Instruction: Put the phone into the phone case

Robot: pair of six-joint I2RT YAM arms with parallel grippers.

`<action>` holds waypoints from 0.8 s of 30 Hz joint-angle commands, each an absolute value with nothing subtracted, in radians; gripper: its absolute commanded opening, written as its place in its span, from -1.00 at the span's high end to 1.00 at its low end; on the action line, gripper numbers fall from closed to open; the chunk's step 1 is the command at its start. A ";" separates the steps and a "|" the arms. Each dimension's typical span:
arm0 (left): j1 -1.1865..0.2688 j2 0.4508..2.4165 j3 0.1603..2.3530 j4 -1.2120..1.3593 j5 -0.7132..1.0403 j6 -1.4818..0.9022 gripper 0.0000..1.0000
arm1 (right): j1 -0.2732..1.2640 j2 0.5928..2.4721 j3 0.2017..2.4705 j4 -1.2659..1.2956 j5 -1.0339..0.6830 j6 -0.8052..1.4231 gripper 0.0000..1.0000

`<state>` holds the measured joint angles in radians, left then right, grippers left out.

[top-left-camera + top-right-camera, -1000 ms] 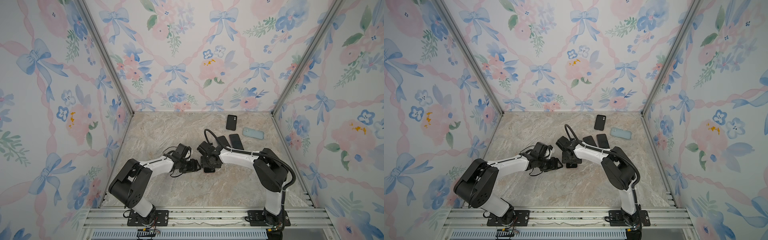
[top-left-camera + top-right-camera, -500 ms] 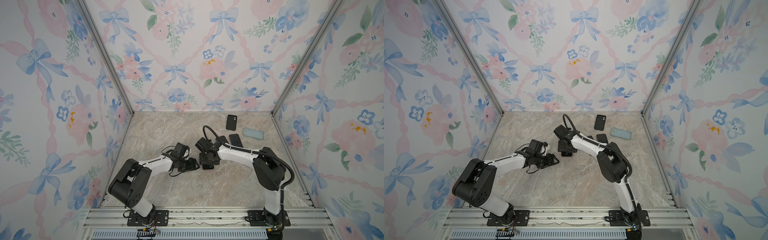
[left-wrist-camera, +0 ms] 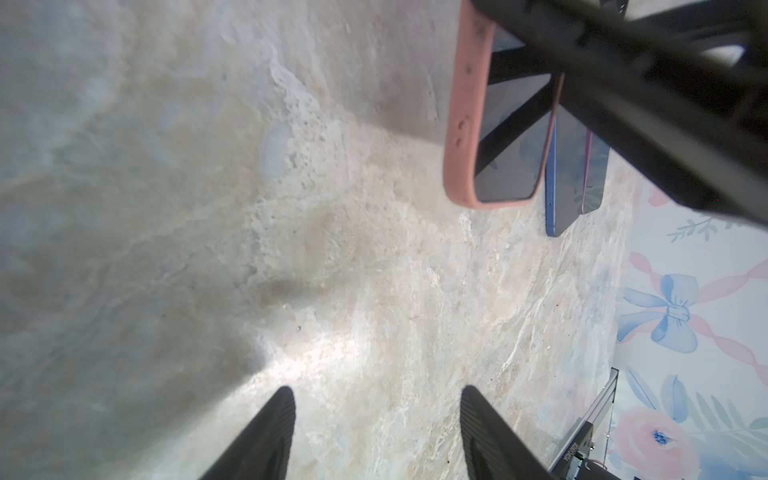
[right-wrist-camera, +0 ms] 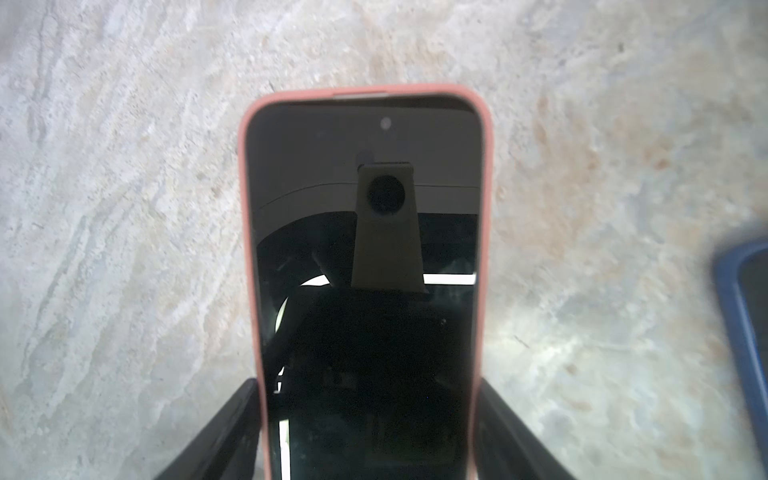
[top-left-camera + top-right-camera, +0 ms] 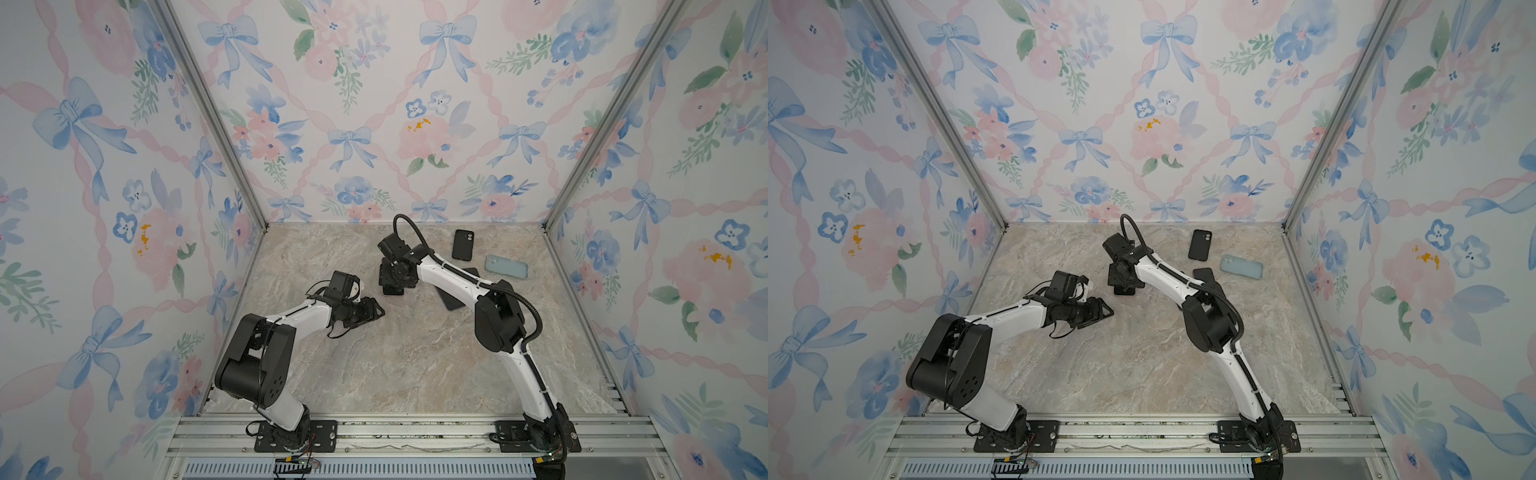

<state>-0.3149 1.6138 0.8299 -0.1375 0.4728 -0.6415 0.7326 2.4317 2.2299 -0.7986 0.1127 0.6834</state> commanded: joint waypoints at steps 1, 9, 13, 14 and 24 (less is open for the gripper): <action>-0.282 1.658 0.872 -0.169 0.535 -0.623 -0.27 | 0.720 2.529 2.429 -0.893 0.085 0.653 -0.16; -0.252 1.725 0.973 -0.225 0.577 -0.602 -0.26 | 0.696 2.630 2.548 -0.783 0.037 0.700 -0.14; -0.248 1.724 0.974 -0.230 0.572 -0.601 -0.27 | 0.686 2.647 2.538 -0.720 0.013 0.724 -0.14; -0.248 1.726 0.973 -0.229 0.573 -0.601 -0.27 | 0.687 2.649 2.533 -0.707 0.010 0.726 -0.14; -0.247 1.714 0.956 -0.228 0.567 -0.600 -0.27 | 0.685 2.675 2.531 -0.691 0.000 0.712 -0.17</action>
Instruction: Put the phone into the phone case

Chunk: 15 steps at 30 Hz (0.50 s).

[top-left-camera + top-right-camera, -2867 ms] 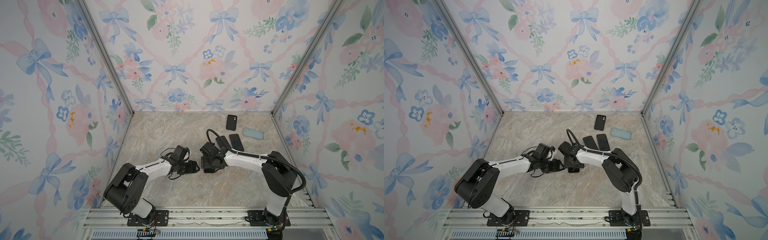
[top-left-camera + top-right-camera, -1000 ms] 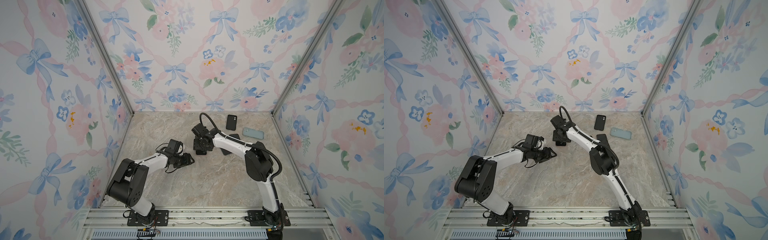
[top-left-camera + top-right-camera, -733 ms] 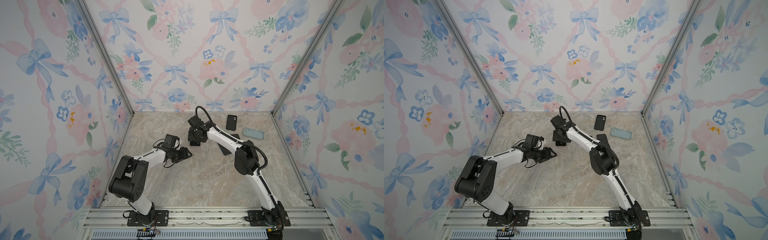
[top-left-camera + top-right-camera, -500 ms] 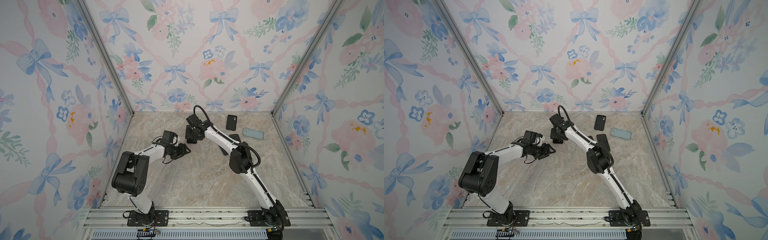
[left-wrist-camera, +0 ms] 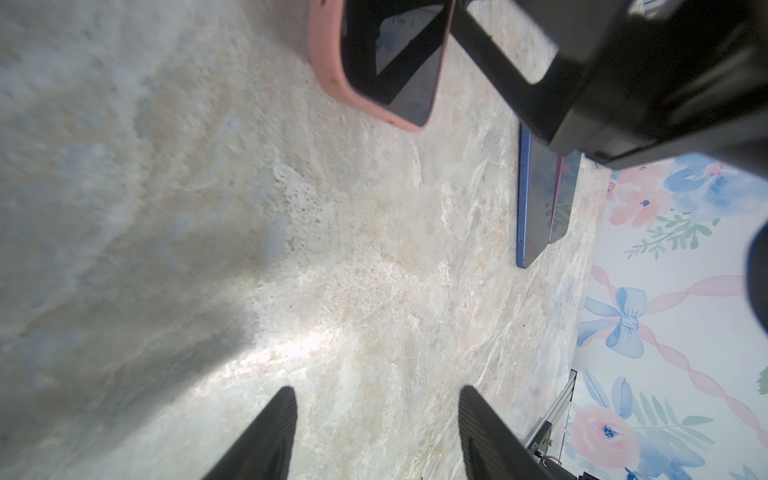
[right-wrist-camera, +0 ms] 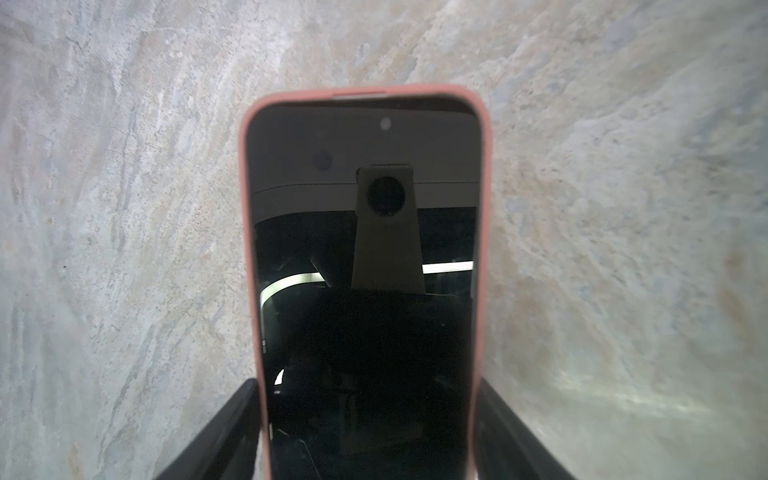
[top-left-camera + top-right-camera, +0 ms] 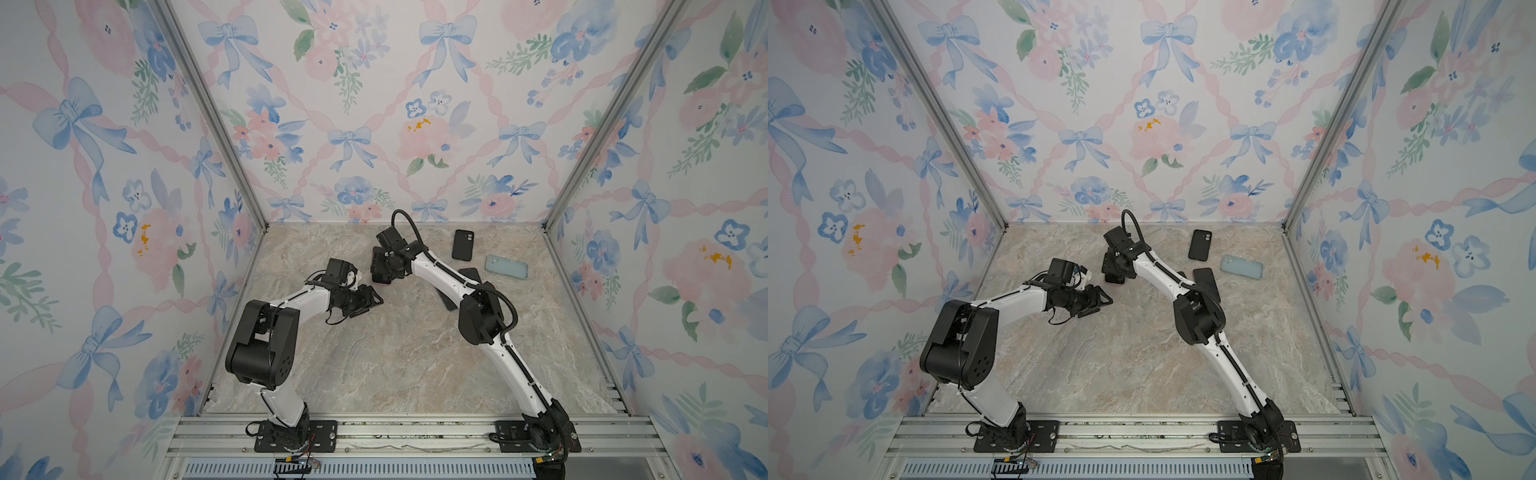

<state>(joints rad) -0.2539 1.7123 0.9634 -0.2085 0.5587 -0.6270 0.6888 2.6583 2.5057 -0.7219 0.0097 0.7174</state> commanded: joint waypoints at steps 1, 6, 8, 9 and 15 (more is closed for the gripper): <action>-0.247 1.711 0.954 -0.228 0.566 -0.600 -0.27 | 0.685 2.679 2.531 -0.694 0.000 0.708 -0.18; -0.247 1.703 0.950 -0.227 0.565 -0.600 -0.27 | 0.690 2.691 2.531 -0.704 -0.003 0.700 -0.22; -0.247 1.704 0.948 -0.228 0.565 -0.601 -0.27 | 0.690 2.694 2.530 -0.704 -0.007 0.701 -0.24; -0.248 1.703 0.948 -0.227 0.565 -0.600 -0.27 | 0.690 2.694 2.528 -0.702 -0.008 0.702 -0.26; -0.247 1.704 0.947 -0.227 0.565 -0.601 -0.27 | 0.693 2.689 2.522 -0.696 -0.017 0.710 -0.44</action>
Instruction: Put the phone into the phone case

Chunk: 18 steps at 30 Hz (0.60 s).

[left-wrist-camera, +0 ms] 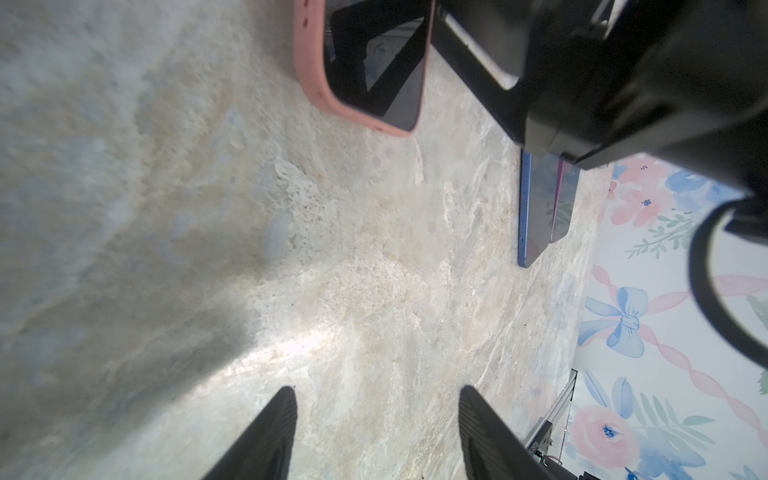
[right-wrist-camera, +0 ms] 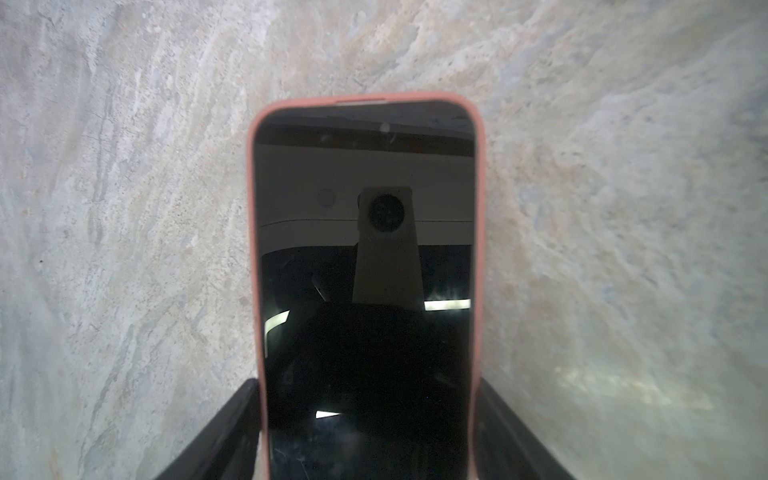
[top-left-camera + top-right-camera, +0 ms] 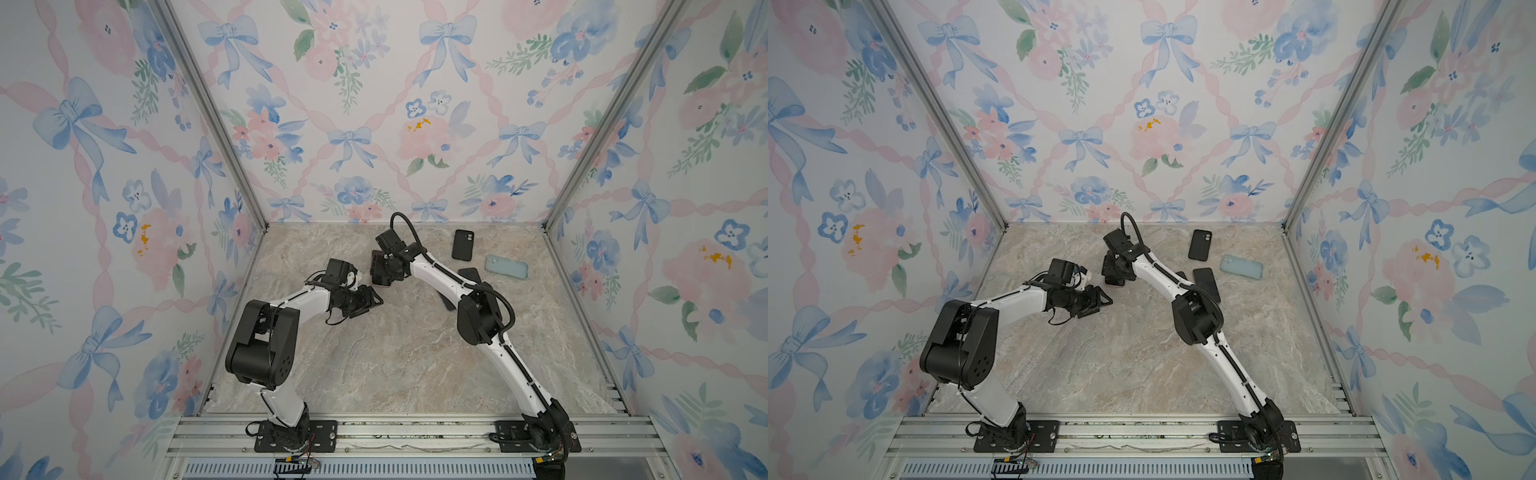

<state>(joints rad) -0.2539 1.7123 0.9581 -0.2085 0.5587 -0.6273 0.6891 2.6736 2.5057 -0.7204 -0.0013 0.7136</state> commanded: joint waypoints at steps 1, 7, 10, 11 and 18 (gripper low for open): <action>-0.247 1.704 0.948 -0.227 0.565 -0.602 -0.27 | 0.693 2.689 2.520 -0.696 -0.019 0.711 -0.46; -0.247 1.707 0.948 -0.228 0.564 -0.601 -0.28 | 0.696 2.670 2.499 -0.683 -0.032 0.722 -0.60; -0.247 1.705 0.947 -0.227 0.565 -0.599 -0.28 | 0.695 2.660 2.497 -0.686 -0.034 0.723 -0.63; -0.247 1.705 0.946 -0.227 0.564 -0.599 -0.28 | 0.695 2.654 2.496 -0.689 -0.032 0.722 -0.63; -0.258 1.693 0.943 -0.228 0.564 -0.596 -0.28 | 0.690 2.549 2.474 -0.730 -0.036 0.664 -0.59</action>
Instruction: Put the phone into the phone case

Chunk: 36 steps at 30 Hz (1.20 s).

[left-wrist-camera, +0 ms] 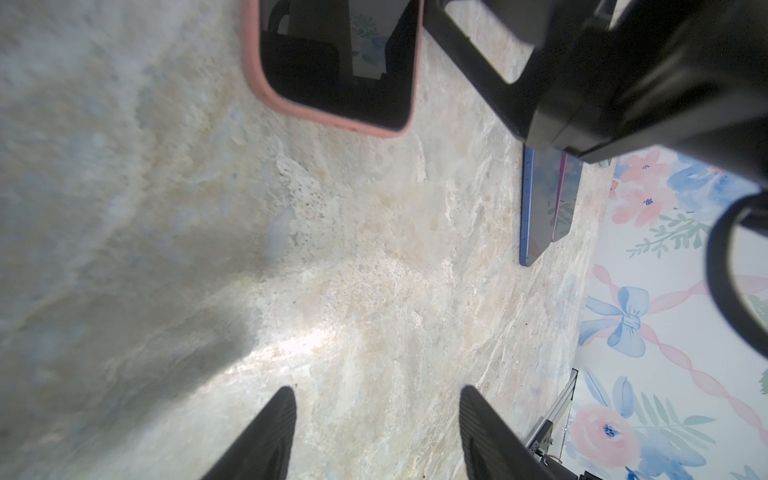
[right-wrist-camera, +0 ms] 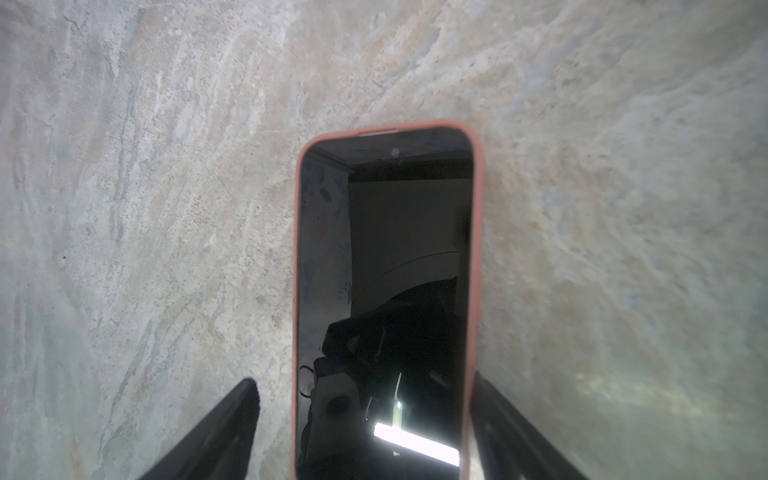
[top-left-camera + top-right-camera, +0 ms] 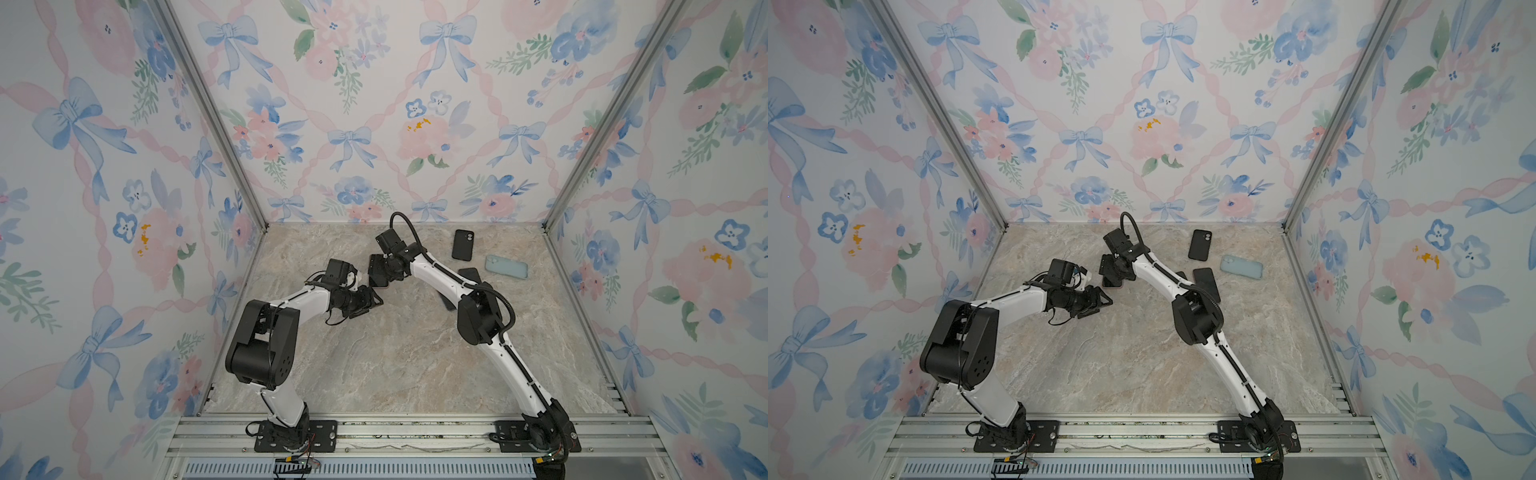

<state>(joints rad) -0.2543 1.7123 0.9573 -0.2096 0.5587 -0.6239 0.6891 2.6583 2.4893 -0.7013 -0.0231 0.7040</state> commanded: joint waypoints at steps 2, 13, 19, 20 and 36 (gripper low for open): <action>-0.277 1.685 0.949 -0.227 0.558 -0.600 -0.28 | 0.684 2.464 2.408 -0.742 -0.027 0.616 -0.54; -0.457 1.786 1.100 -0.227 0.540 -0.615 -0.27 | 0.423 1.971 1.729 -0.561 0.057 0.390 -0.21; -0.491 1.910 1.241 -0.228 0.557 -0.623 -0.26 | 0.272 2.036 1.755 -0.588 0.063 0.339 -0.08; -0.492 1.926 1.259 -0.228 0.562 -0.624 -0.26 | 0.254 2.057 1.773 -0.596 0.056 0.336 -0.07; -0.492 2.059 1.381 -0.236 0.598 -0.634 -0.26 | 0.120 2.440 2.158 -0.724 0.031 0.331 0.20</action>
